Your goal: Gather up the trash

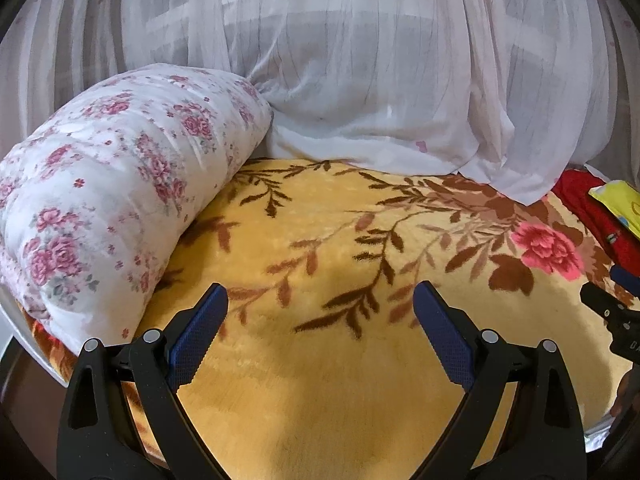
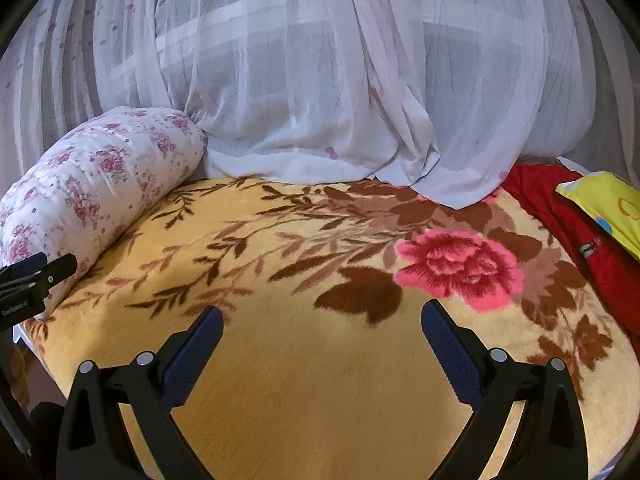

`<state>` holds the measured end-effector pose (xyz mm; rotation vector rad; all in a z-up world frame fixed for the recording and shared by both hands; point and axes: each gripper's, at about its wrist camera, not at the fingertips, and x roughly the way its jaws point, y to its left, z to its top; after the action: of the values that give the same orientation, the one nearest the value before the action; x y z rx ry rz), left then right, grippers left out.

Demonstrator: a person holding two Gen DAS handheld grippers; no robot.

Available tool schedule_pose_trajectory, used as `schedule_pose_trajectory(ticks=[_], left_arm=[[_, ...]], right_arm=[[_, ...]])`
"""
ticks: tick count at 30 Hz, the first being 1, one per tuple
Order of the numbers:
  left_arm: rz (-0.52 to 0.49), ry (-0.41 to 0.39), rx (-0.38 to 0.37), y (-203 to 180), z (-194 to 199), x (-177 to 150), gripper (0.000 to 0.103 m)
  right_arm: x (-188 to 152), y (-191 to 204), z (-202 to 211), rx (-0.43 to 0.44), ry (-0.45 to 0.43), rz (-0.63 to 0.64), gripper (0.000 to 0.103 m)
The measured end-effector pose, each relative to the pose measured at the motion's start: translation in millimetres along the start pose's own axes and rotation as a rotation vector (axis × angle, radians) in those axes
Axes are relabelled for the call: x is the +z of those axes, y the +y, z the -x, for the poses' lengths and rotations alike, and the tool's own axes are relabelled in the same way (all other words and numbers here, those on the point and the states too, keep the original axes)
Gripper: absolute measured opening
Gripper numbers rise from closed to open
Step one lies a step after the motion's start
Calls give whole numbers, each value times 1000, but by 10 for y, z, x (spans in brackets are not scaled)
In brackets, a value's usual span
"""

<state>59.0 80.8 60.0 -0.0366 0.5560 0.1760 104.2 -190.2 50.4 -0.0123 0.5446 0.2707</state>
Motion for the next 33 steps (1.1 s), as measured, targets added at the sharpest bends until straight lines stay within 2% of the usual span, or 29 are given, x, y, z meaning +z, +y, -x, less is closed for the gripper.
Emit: schedule_pose_trajectory(ticks=[12,21,24,30,33], left_arm=[[13,13,-21,-48,-329,129,91],[55,-28,2,-40,-616,379,91],[53,-46,27,-46,-729,444,91],[23,-54,60,-58,-943,388,91],[26,-36,47,-42,-1029,354,91]], right_arm=[[238,-71,-202,-21,-50,1,98],[556,2,-252,-122,-159,99,98],[601,-52,-284,-137,-183,90,98],[521,-185,-467,-135,-145,58,98],[490,-185,-507,-143,-139,59,98]])
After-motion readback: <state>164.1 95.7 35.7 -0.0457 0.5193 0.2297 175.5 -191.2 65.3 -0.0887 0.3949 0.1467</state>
